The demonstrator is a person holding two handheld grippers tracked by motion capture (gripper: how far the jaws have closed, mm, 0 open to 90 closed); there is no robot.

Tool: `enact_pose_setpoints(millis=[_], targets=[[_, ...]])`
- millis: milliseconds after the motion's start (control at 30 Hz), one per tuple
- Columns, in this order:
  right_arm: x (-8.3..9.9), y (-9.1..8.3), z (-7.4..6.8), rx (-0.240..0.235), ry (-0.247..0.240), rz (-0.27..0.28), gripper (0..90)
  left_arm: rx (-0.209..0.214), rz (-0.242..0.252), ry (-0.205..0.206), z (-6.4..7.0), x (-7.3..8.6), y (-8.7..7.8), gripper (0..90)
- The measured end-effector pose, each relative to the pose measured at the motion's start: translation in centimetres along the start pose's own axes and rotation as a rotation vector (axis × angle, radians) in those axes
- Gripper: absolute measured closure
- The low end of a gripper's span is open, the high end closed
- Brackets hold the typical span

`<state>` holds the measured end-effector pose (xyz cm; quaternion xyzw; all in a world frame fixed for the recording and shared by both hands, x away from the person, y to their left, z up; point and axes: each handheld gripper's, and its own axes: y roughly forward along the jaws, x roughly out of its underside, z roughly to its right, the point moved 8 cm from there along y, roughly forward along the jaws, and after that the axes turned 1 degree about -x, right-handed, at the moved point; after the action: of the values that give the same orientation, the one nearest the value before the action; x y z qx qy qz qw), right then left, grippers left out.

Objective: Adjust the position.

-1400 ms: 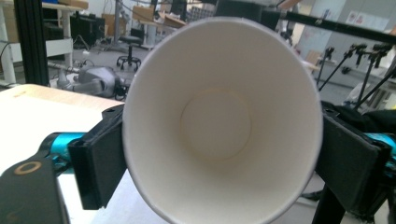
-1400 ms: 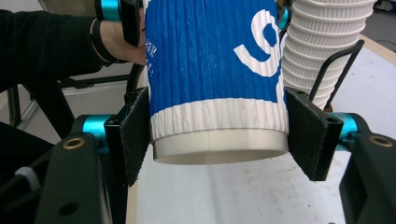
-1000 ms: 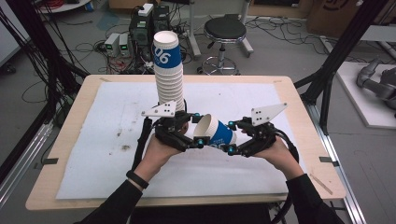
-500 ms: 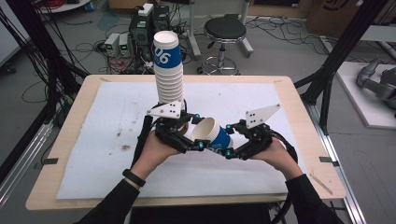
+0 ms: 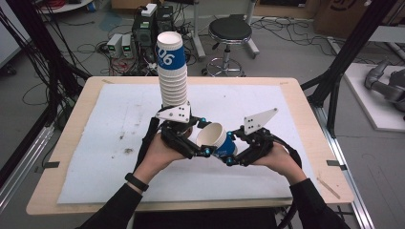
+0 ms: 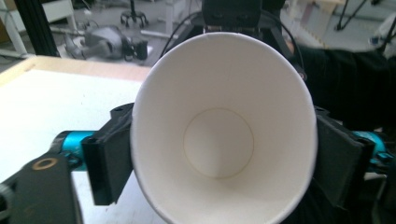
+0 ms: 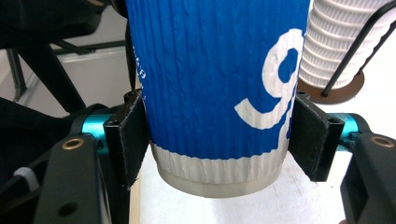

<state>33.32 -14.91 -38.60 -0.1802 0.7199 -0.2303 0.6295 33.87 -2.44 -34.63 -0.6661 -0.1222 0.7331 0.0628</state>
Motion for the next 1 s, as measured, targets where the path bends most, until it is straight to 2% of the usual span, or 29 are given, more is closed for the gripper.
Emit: enact_pose_setpoints(millis=[67, 167, 267, 467, 567, 767, 900, 1000], targets=[[-0.1, -0.2, 0.0, -0.008, 0.006, 0.024, 29.7, -0.004, 0.042, -0.004, 0.1, -0.2, 0.0, 16.2], [-0.5, -0.5, -0.1, -0.014, 0.012, 0.071, 29.8, 0.018, 0.129, -0.047, 0.1, -0.6, -0.1, 14.0], [-0.8, -0.6, -0.1, -0.022, 0.018, 0.113, 29.9, 0.037, 0.194, -0.082, 0.1, -0.9, -0.3, 13.8], [-1.3, -0.7, -0.1, -0.01, 0.019, 0.162, 29.9, 0.029, 0.239, -0.094, 0.1, -1.0, -0.4, 13.3], [-1.4, -0.8, -0.1, 0.001, 0.02, 0.176, 30.0, 0.039, 0.264, -0.118, 0.1, -1.0, -0.3, 13.3], [-1.5, -1.3, 0.1, 0.005, 0.018, 0.209, 30.0, 0.061, 0.276, -0.126, 0.2, -1.0, 0.0, 13.3], [-1.6, -1.1, 0.0, 0.007, 0.014, 0.212, 29.9, 0.059, 0.29, -0.137, 0.1, -1.1, -0.1, 13.9], [-1.6, -0.8, 0.0, 0.008, 0.013, 0.211, 29.9, 0.054, 0.289, -0.129, 0.0, -1.1, -0.2, 18.2]])
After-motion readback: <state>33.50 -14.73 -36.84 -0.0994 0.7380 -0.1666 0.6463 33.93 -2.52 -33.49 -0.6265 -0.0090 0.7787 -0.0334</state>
